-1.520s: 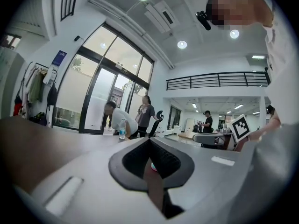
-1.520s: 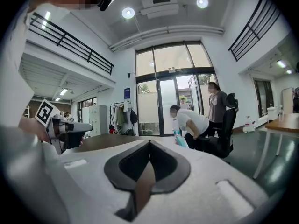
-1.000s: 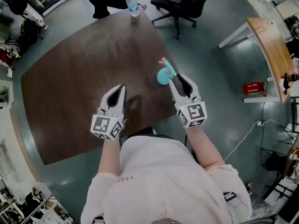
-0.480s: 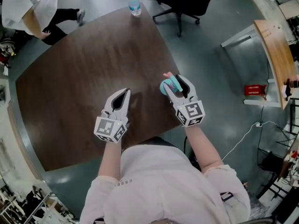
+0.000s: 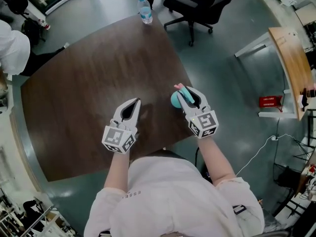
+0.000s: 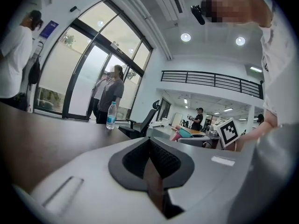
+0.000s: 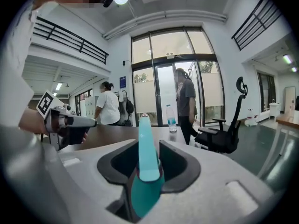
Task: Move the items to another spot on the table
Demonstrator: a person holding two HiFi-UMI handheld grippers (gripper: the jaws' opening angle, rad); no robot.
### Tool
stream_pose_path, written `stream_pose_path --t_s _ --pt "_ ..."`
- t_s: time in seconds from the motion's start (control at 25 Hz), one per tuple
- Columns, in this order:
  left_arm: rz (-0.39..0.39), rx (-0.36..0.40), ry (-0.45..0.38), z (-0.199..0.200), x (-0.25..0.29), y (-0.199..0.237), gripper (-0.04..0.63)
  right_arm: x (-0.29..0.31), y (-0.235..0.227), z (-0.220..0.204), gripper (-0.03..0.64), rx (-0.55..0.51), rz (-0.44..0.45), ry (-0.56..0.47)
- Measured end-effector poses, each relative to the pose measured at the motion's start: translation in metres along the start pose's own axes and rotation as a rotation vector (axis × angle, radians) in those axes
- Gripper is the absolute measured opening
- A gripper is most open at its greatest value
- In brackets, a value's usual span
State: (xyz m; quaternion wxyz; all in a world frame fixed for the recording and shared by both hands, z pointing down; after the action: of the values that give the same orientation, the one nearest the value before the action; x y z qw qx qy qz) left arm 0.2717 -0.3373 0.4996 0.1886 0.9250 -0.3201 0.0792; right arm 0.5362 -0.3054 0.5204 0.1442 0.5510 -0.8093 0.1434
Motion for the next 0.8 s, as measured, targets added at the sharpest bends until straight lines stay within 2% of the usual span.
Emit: stream_pose_path --t_s 0.4,0.6,0.8 --pt "0.089 0.029 -0.095 0.004 -0.067 -0.03 0.017 -0.051 0.037 0.012 0.118 -0.034 0.086 -0.071" --pt "0.191 0.036 -0.151 0.0 -0.124 -0.058 0.017 -0.076 0.065 0.021 0.118 -0.068 0.187 -0.098" --pt "0.333 0.014 -0.192 -0.014 -0.19 -0.074 0.017 -0.081 0.108 0.021 0.118 -0.116 0.308 -0.085"
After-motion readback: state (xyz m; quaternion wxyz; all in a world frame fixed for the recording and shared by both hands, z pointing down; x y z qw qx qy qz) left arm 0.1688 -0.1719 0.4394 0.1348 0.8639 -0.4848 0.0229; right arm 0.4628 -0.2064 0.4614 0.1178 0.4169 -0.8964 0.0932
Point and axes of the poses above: the fingertips, and each gripper's own axes: x forward along the fingers, y to its left, z out of its top, the point moved 9 cm from there along -x, backward along the fingers, and after that the axes turned 7 degrees about y, right-handed, at the moved point
